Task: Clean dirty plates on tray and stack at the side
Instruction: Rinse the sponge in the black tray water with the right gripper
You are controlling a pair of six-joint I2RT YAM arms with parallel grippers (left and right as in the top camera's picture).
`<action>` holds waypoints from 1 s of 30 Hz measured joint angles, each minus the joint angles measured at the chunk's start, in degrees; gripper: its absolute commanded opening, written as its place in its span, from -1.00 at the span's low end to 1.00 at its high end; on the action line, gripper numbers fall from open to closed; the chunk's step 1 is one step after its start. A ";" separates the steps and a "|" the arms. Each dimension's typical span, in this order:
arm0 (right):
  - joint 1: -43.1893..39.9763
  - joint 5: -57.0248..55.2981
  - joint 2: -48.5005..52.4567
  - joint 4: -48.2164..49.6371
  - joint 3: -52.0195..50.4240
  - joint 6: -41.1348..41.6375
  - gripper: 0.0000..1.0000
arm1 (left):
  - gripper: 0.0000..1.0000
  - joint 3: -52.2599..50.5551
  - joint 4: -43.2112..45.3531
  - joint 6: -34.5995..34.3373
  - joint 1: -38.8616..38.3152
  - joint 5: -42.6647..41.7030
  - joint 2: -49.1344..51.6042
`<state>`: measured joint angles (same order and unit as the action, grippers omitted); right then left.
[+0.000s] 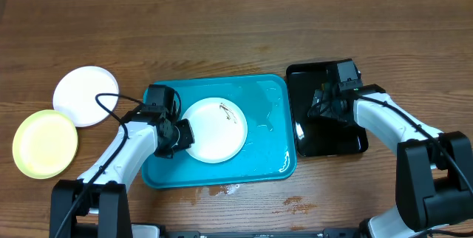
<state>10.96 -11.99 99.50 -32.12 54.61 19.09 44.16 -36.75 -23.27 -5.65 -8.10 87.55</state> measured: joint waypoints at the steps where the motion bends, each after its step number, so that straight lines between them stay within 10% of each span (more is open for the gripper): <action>1: 0.00 -0.02 0.00 0.00 0.00 -0.02 1.00 | -0.61 0.00 0.74 0.66 0.00 0.37 0.00; 8: 0.00 0.00 0.00 0.02 0.00 -0.02 1.00 | -0.78 0.00 5.60 5.51 0.00 1.51 0.00; 12: 0.00 0.00 0.00 0.02 0.00 0.00 1.00 | -0.25 0.00 5.92 7.52 0.00 1.53 0.00; 30: -0.04 7.37 0.00 -4.15 -0.07 0.04 0.74 | 0.11 0.00 2.43 8.44 0.00 -8.02 0.00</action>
<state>10.92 -4.62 99.50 -36.27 54.54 19.14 44.16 -34.33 -14.83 -5.65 -16.12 87.55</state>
